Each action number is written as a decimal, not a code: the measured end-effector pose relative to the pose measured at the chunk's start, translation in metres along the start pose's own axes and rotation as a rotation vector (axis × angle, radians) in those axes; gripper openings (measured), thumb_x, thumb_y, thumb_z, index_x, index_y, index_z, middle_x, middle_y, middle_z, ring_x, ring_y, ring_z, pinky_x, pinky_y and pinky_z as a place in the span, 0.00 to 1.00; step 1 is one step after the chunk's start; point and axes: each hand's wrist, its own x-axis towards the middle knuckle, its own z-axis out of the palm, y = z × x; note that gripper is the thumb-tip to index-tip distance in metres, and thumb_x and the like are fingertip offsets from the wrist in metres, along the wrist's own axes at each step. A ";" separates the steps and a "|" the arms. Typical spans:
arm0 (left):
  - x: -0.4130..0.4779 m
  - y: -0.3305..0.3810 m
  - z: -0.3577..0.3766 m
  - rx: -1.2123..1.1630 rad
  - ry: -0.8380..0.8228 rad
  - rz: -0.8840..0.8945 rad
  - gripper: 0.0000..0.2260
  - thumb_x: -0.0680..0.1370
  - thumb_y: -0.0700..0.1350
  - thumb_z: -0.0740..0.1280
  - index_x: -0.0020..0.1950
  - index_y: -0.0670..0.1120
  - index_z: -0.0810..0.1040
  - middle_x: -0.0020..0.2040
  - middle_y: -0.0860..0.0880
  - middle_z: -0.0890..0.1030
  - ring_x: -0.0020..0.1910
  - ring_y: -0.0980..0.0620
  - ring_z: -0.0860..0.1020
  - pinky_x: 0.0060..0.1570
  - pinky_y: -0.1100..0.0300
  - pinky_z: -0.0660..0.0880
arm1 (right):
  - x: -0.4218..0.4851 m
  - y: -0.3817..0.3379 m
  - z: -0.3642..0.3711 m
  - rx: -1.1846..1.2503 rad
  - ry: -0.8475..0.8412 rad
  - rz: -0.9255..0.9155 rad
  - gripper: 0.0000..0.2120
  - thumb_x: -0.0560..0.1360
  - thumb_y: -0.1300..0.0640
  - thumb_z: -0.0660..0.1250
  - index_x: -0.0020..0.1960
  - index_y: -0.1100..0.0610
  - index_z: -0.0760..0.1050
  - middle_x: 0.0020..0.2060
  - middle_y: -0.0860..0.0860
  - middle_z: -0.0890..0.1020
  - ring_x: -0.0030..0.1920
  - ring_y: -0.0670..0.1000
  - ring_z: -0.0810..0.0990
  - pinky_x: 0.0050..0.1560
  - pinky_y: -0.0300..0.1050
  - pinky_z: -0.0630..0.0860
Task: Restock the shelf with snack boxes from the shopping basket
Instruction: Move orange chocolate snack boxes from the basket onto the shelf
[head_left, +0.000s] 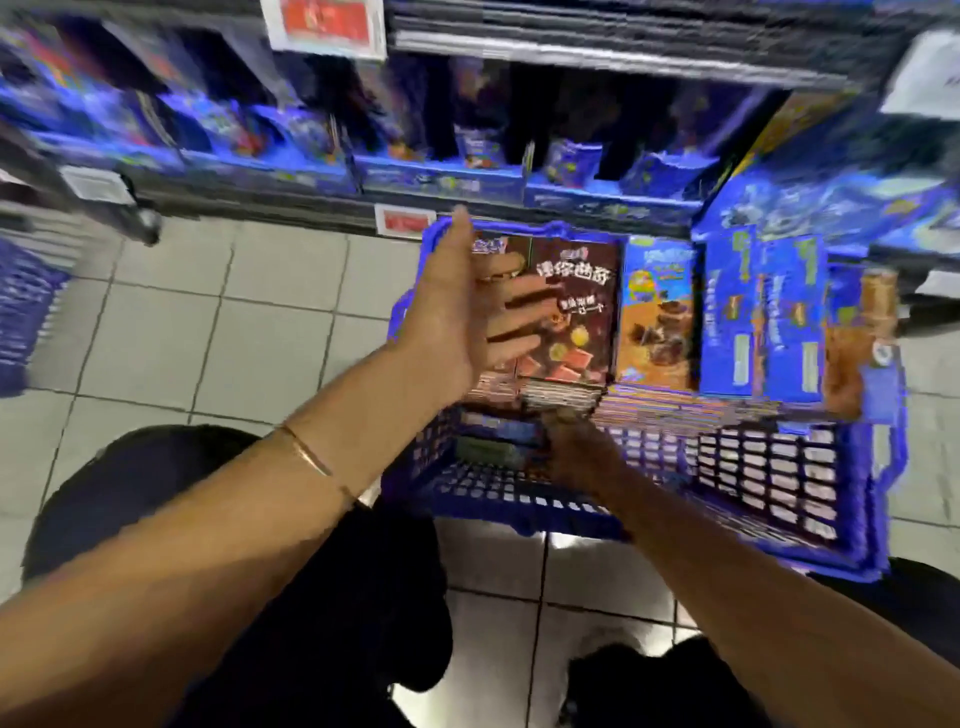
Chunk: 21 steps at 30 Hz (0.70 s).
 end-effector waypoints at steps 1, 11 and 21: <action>0.001 -0.001 0.001 -0.023 -0.002 -0.004 0.31 0.83 0.70 0.51 0.62 0.46 0.79 0.57 0.46 0.86 0.53 0.45 0.86 0.46 0.52 0.78 | 0.006 -0.001 0.006 -0.026 0.007 -0.037 0.27 0.75 0.42 0.69 0.67 0.57 0.71 0.62 0.55 0.76 0.63 0.59 0.76 0.60 0.53 0.76; -0.023 -0.004 0.020 -0.022 -0.072 0.075 0.27 0.84 0.68 0.53 0.58 0.47 0.79 0.52 0.47 0.87 0.51 0.46 0.86 0.49 0.51 0.80 | 0.021 -0.019 0.005 -0.467 0.030 -0.066 0.29 0.76 0.57 0.68 0.74 0.59 0.62 0.64 0.60 0.79 0.63 0.62 0.79 0.60 0.55 0.76; -0.017 0.006 0.013 -0.040 -0.088 0.075 0.29 0.84 0.69 0.53 0.60 0.46 0.80 0.53 0.47 0.89 0.51 0.47 0.88 0.49 0.50 0.81 | -0.012 -0.015 -0.023 -0.274 0.092 -0.040 0.31 0.67 0.46 0.72 0.67 0.52 0.66 0.53 0.54 0.82 0.52 0.59 0.83 0.43 0.49 0.72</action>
